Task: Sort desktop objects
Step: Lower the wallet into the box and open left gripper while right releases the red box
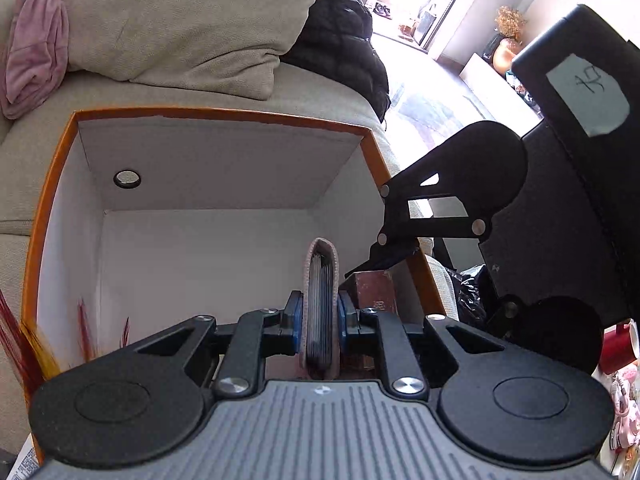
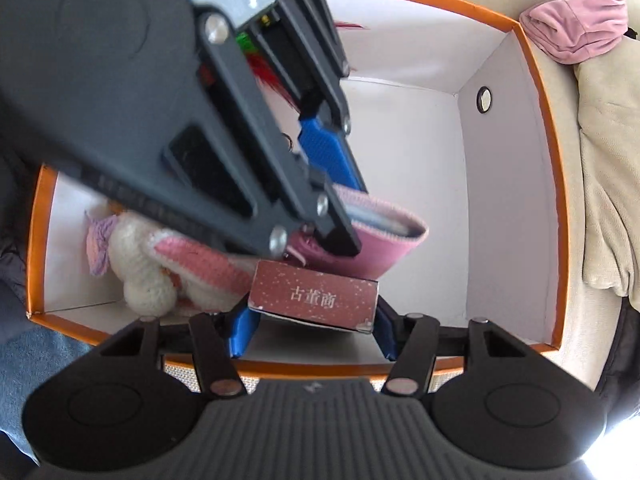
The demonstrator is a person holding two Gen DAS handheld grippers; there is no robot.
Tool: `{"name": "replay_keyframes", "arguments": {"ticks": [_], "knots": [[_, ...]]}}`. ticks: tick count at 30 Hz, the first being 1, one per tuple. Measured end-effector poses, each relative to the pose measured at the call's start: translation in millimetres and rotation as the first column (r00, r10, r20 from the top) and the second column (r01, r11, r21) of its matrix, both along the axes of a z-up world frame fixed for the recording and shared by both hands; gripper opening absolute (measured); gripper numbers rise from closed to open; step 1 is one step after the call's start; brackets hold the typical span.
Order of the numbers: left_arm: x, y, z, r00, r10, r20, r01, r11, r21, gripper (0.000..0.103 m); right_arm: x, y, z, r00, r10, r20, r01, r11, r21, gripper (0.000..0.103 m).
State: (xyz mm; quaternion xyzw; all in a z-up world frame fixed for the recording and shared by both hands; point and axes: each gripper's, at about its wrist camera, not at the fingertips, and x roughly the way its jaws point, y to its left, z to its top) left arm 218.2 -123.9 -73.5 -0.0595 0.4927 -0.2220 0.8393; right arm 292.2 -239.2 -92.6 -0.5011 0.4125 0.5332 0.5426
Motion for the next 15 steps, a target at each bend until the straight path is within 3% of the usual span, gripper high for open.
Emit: {"name": "replay_keyframes", "arguments": {"ticks": [8,12,15], "knots": [[-2,-2,1,0.997,0.012,-0.070,-0.017,0.997,-0.070,0.024,-2,-7,17,0.999,-0.034,0.037,0.034,0.999,0.008,0.060],[1,6,-2,0.989,0.045,-0.144,-0.068,0.985,-0.156,0.029,-7,-8,21,0.997,-0.042,0.068,0.042,0.999,0.009,0.058],[2,10,-5,0.984,0.076,-0.161,-0.104,0.979,-0.177,0.029,-11,-7,19,0.994,-0.046,0.095,0.045,0.999,0.008,0.058]]}}
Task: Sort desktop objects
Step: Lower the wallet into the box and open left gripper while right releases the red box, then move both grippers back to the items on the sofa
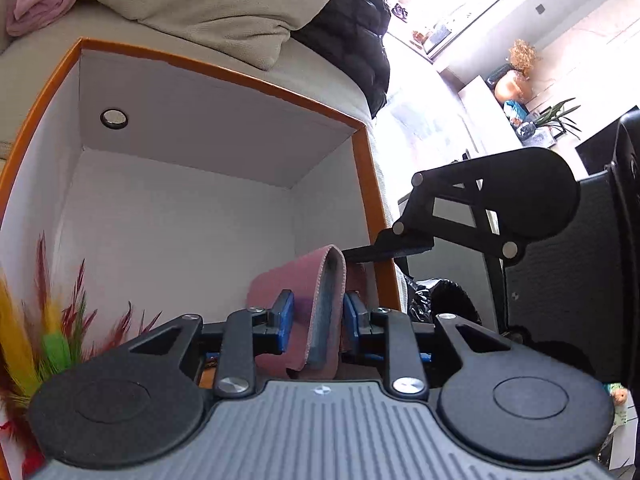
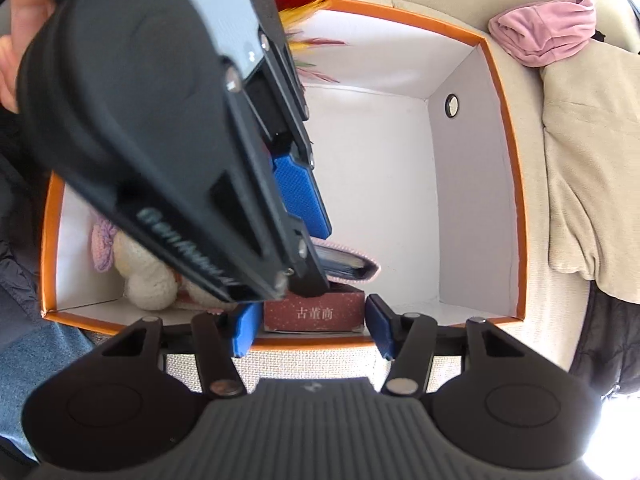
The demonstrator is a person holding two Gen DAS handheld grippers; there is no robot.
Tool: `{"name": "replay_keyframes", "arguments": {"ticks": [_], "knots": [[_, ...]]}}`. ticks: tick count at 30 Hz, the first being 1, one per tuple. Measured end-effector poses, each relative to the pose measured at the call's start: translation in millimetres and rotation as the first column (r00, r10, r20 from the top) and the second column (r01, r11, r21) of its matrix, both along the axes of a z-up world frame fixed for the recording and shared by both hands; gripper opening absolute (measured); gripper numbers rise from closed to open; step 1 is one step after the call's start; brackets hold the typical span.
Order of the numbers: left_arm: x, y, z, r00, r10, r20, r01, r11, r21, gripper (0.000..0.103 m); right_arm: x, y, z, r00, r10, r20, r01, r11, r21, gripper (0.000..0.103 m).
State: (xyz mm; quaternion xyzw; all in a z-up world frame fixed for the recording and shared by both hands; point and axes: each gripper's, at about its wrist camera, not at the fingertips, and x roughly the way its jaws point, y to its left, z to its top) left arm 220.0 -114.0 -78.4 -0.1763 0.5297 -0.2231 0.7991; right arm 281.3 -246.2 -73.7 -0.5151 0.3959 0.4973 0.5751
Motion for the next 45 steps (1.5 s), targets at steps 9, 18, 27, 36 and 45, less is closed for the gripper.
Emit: {"name": "replay_keyframes", "arguments": {"ticks": [9,18,27,36,45], "knots": [[-2,4,4,1.000,0.018,0.010,-0.018,1.000,0.018,0.031,-8,-5,12,0.999,-0.023,0.041,0.022,0.999,0.025,0.058],[-11,10,20,0.996,0.039,0.075,-0.044,0.996,0.074,0.031,-19,-12,32,0.994,-0.081,0.077,0.076,0.995,0.059,0.058],[-34,29,50,0.987,0.047,0.156,-0.063,0.993,0.096,0.031,-62,-9,55,0.976,-0.164,0.146,0.145,0.981,0.132,0.044],[-83,113,114,0.951,0.050,0.304,-0.125,0.965,0.230,0.031,-95,17,76,0.924,-0.375,0.081,0.298,0.834,0.464,0.041],[-114,207,115,0.953,0.144,0.268,-0.241,0.896,0.374,0.031,-124,105,75,0.972,-0.233,0.026,0.192,0.856,0.480,0.041]]}}
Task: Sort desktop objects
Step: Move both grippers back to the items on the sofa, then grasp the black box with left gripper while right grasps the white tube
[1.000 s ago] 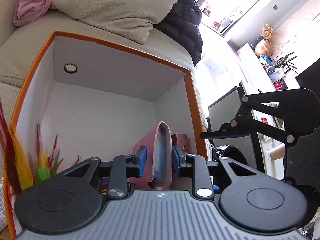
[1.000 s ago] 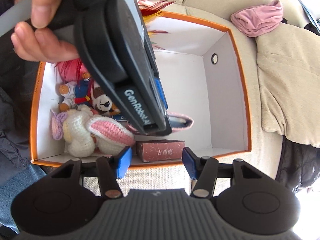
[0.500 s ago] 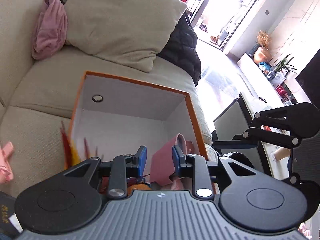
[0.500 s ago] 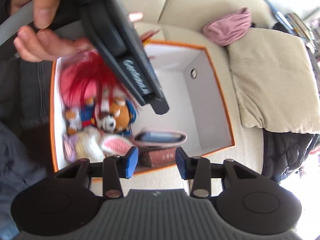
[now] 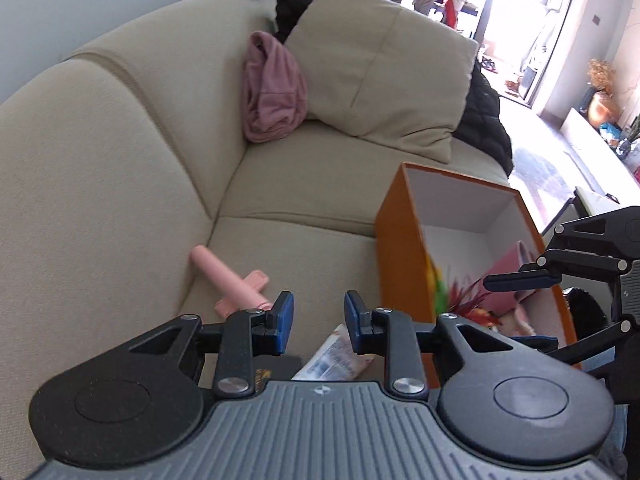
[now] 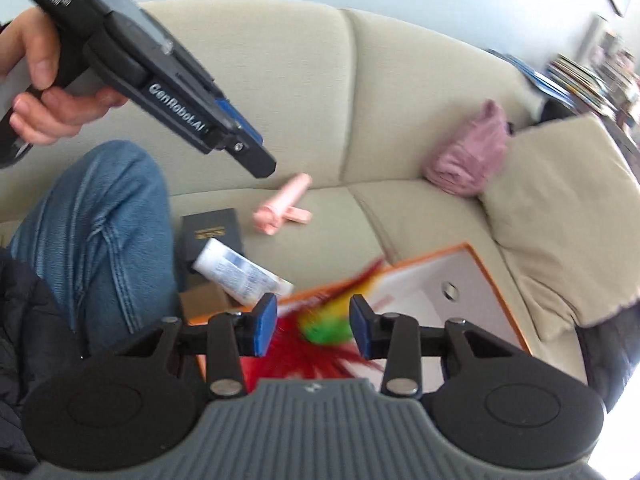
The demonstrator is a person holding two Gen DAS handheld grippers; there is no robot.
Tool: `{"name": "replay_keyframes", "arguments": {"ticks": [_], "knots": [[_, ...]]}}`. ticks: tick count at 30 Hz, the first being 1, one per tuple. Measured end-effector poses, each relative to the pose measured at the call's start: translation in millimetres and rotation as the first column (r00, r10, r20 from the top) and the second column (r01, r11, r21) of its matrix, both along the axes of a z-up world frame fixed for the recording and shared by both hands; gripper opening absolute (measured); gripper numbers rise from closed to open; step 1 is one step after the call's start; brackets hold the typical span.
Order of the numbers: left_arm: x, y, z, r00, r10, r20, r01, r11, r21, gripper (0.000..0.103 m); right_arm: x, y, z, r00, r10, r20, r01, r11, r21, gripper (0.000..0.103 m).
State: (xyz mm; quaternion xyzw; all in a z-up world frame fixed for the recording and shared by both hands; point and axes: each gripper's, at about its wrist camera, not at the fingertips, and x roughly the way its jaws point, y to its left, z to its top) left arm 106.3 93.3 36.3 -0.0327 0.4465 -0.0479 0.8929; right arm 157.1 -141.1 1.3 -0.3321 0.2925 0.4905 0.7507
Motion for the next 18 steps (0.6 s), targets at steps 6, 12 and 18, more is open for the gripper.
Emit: {"name": "replay_keyframes", "arguments": {"ticks": [6,12,18], "knots": [[-16,35,-32,0.997,0.027,-0.074,-0.027,1.000,-0.007,0.031,-15,63,-31,0.990,0.125,-0.060,-0.131,0.986,-0.101,0.041],[-17,56,-59,0.988,0.056,-0.143,-0.056,0.998,0.007,0.031,-13,102,-73,0.975,0.182,-0.123,-0.205,0.956,-0.210,0.041],[-8,71,-73,0.981,0.066,-0.182,-0.071,0.997,-0.021,0.031,-1,122,-96,0.965,0.190,-0.180,-0.237,0.929,-0.284,0.043]]}}
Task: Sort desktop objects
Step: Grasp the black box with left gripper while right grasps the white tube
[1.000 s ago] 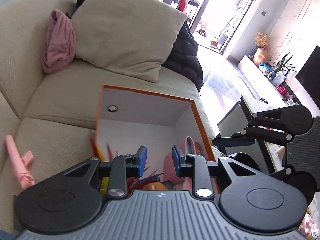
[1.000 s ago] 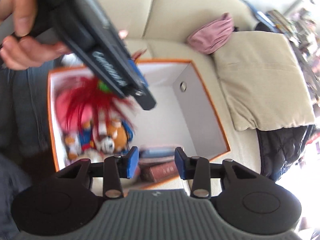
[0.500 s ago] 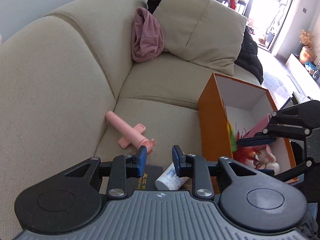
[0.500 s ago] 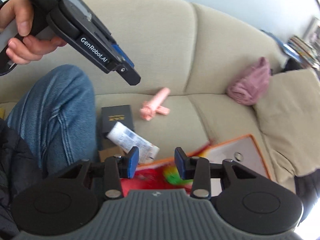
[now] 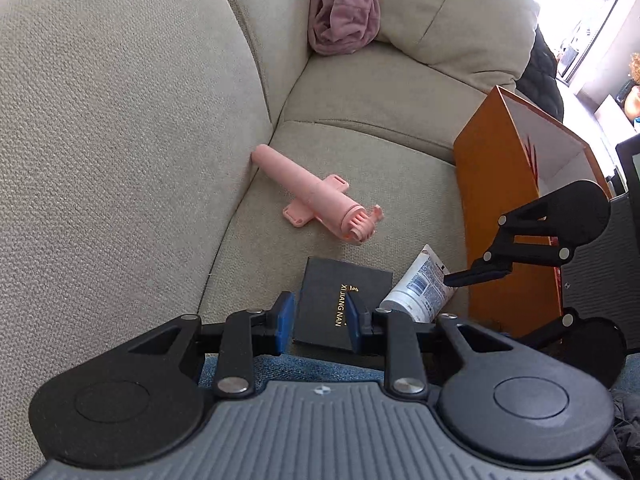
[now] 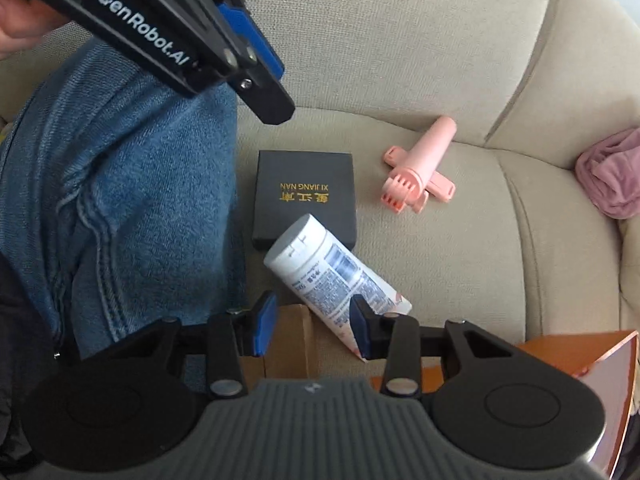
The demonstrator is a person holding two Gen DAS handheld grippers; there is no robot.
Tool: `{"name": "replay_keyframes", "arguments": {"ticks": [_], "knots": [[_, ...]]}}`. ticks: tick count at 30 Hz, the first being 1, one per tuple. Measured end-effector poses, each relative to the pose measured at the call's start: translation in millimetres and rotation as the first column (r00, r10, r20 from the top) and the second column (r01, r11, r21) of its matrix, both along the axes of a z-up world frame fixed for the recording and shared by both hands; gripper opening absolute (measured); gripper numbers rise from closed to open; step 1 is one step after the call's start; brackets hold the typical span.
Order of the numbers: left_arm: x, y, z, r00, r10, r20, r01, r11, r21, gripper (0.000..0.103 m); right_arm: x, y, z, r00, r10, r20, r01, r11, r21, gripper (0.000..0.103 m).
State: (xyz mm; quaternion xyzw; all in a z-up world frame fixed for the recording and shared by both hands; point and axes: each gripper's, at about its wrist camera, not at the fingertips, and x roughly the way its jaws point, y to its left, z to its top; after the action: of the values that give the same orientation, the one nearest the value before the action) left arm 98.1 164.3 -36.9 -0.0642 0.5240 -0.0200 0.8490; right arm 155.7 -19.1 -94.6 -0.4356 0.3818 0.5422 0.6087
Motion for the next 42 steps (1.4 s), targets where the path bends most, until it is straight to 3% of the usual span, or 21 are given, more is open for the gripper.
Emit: {"name": "replay_keyframes", "arguments": {"ticks": [8,13,16,18,24,30,32,33,34,35,42], "knots": [[10,13,-20,0.999,0.008,-0.051,-0.009,1.000,-0.027,0.031,10,20,-26,1.000,0.015,-0.014,-0.016,0.997,-0.074,0.049],[16,19,-27,0.998,0.017,-0.064,-0.019,0.999,-0.038,0.031,25,24,-18,0.998,-0.016,-0.066,0.014,0.999,-0.029,0.042],[18,20,-28,0.998,0.015,-0.067,-0.017,0.999,-0.042,0.031,37,28,-10,0.994,-0.060,-0.087,0.060,0.998,0.006,0.030],[18,21,-29,0.998,0.015,-0.067,-0.017,0.999,-0.042,0.031,45,31,-10,0.992,-0.101,-0.076,0.102,0.995,0.002,0.000],[18,28,-30,0.998,0.022,-0.064,-0.026,0.998,-0.053,0.031,64,25,-17,0.980,-0.174,-0.097,0.174,0.985,-0.014,0.004],[20,24,-33,0.997,-0.008,-0.078,0.004,0.999,-0.053,0.031,60,17,-24,0.980,-0.157,-0.119,0.152,0.987,-0.044,0.007],[21,22,-36,0.995,-0.020,-0.093,0.016,0.999,-0.043,0.036,58,15,-23,0.983,-0.149,-0.103,0.146,0.988,-0.040,0.016],[22,22,-38,0.994,-0.018,-0.107,0.013,0.999,-0.039,0.045,57,14,-22,0.985,-0.145,-0.098,0.143,0.989,-0.033,0.030],[20,20,-39,0.992,-0.008,-0.125,0.003,0.999,-0.035,0.054,55,13,-19,0.985,-0.138,-0.102,0.136,0.990,-0.024,0.037],[22,20,-41,0.990,0.004,-0.138,-0.009,0.999,-0.036,0.054,53,13,-18,0.986,-0.127,-0.107,0.126,0.992,-0.018,0.041],[45,21,-60,0.962,0.044,-0.268,-0.059,0.997,-0.049,0.059,29,23,-14,0.991,-0.087,-0.097,0.086,0.996,-0.008,0.038]]}}
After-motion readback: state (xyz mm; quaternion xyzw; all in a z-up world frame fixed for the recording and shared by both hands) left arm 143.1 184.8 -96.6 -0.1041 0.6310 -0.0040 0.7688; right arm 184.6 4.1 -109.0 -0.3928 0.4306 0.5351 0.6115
